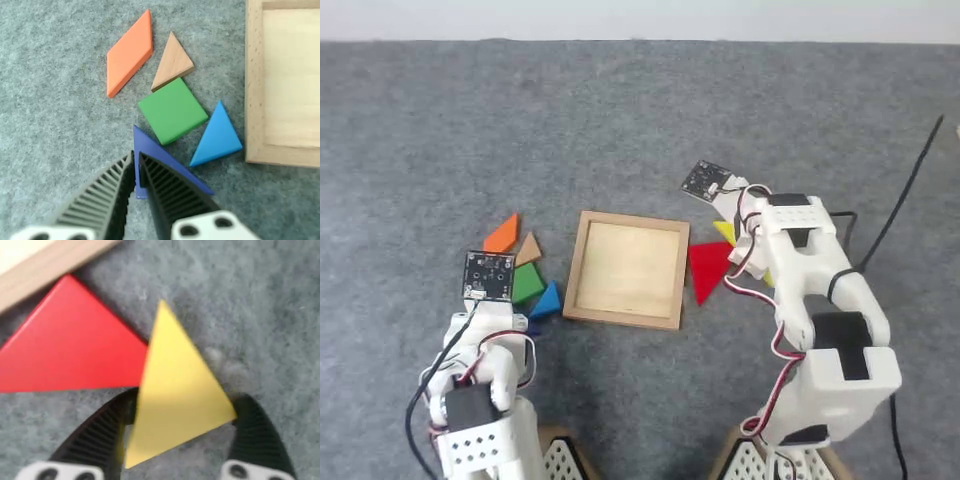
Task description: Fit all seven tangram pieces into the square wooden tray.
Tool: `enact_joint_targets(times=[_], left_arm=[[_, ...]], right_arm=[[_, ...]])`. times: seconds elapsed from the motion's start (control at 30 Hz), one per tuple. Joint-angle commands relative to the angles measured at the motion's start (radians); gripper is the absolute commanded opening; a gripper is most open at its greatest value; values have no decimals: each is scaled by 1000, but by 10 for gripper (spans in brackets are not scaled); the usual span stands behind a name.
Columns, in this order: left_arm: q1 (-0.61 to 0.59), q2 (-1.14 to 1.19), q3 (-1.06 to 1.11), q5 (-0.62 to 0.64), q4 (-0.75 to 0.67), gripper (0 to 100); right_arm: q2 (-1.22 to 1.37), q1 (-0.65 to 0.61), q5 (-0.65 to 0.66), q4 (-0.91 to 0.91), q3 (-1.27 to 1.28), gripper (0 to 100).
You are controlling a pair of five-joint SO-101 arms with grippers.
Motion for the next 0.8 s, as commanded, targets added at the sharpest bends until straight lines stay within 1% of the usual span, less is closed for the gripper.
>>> enact_joint_targets(times=[0.0, 0.1, 0.3, 0.43, 0.57, 0.67, 0.77], left_arm=[[6, -20, -8, 6, 6, 15], [6, -20, -8, 6, 6, 15], [6, -20, -8, 6, 6, 15], [6, -20, -8, 6, 6, 15], [6, -20, -8, 6, 6, 15], [6, -20, -8, 6, 6, 15], [6, -20, -8, 6, 6, 15]], right_arm=[[-5, 1, 5, -2, -3, 107], [-7, 1, 5, 2, -3, 124], [-50, -2, -55, 120, -49, 123], [-128, -5, -117, 180, -72, 123], [-217, -41, -157, 225, -74, 123], [-272, -79, -221, 243, -83, 123], [-288, -150, -359, 275, -115, 123]])
